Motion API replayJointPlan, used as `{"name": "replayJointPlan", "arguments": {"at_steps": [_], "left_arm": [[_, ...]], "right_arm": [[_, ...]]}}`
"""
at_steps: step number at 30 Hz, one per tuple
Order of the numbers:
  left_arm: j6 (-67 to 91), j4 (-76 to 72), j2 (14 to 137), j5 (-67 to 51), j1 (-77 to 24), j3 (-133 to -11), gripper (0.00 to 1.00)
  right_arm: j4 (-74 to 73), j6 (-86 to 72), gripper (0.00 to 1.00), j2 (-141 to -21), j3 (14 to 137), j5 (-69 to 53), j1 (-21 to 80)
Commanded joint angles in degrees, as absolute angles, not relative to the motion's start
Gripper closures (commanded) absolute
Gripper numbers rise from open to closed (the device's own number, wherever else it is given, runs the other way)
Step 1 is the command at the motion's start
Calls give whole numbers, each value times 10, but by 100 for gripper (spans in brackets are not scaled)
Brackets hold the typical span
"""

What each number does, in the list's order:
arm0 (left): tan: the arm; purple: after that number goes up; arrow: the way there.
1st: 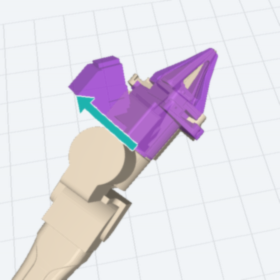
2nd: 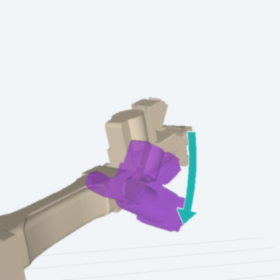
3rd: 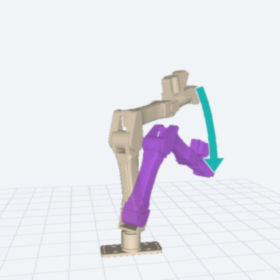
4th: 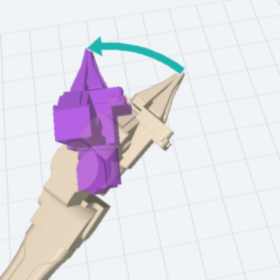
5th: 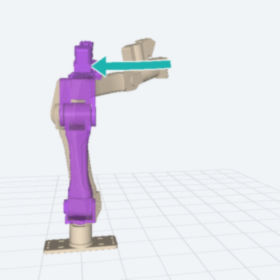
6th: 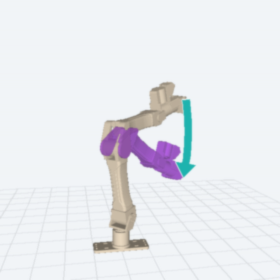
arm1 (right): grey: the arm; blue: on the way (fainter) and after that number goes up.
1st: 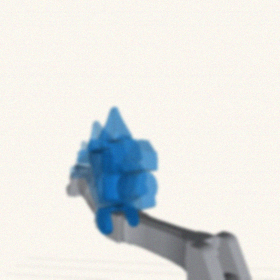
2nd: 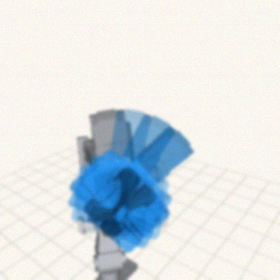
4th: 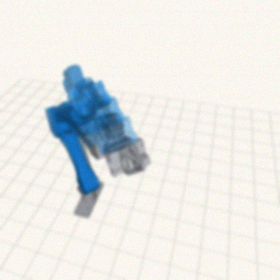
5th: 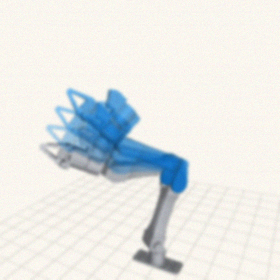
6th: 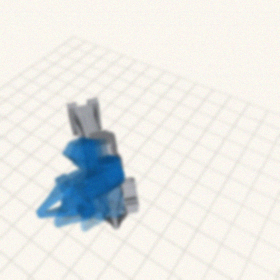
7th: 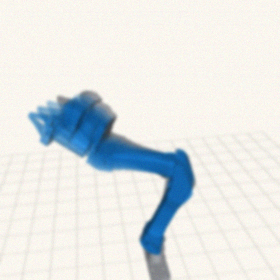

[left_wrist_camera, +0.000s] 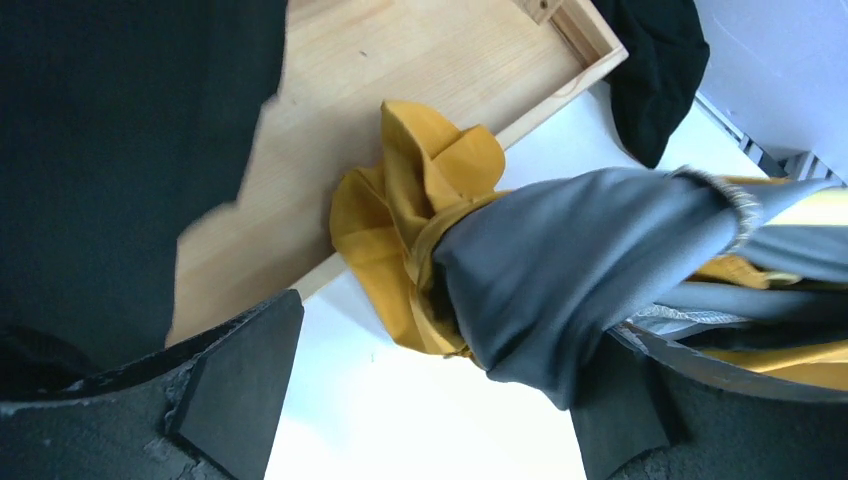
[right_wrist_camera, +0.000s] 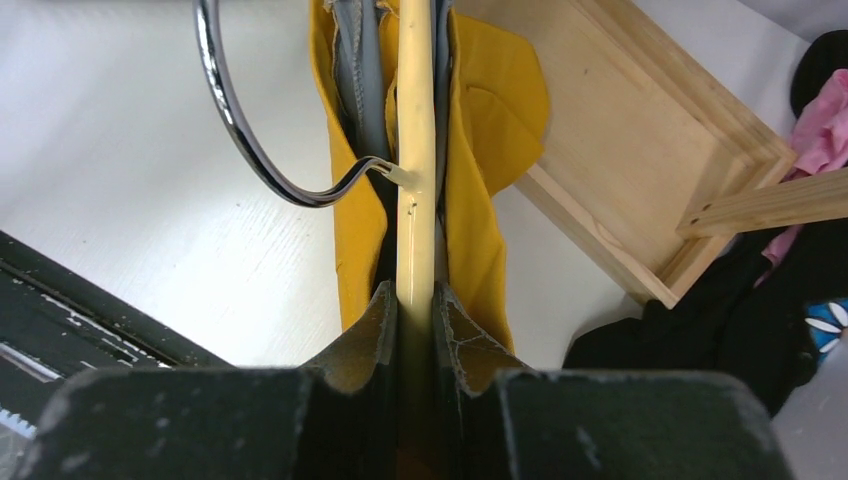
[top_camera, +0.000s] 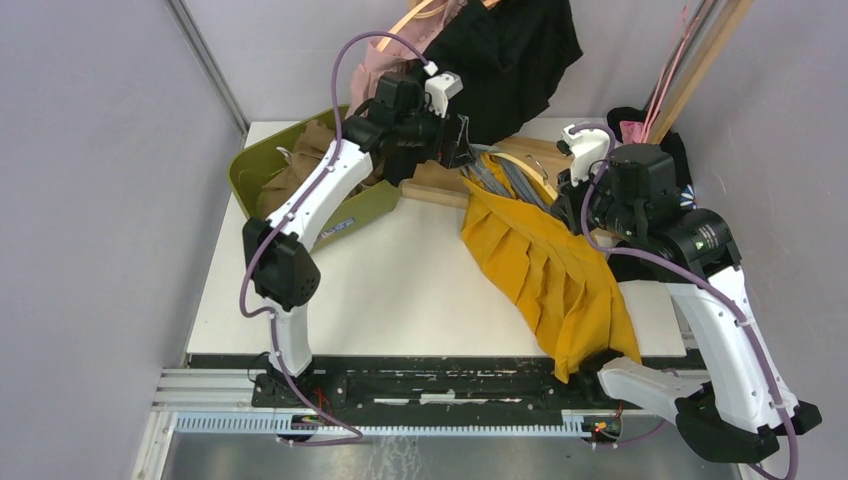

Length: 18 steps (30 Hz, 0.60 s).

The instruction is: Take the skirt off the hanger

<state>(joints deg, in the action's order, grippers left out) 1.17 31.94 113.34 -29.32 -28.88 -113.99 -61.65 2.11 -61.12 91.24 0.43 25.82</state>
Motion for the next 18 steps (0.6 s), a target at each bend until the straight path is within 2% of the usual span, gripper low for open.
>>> {"name": "replayJointPlan", "arguments": {"at_steps": [1,7,18], "left_arm": [[-13,325,1084,-230,-289,-1203,1],[43,264,1049,-296,-296,-1211,1],[50,253,1110,-312,-303,-1209,1]], "right_arm": [[-547,-5,99,-591,916,-48,257],[-551,1,99,-588,904,-64,257],[-573,6,99,-593,938,-71,257]]}}
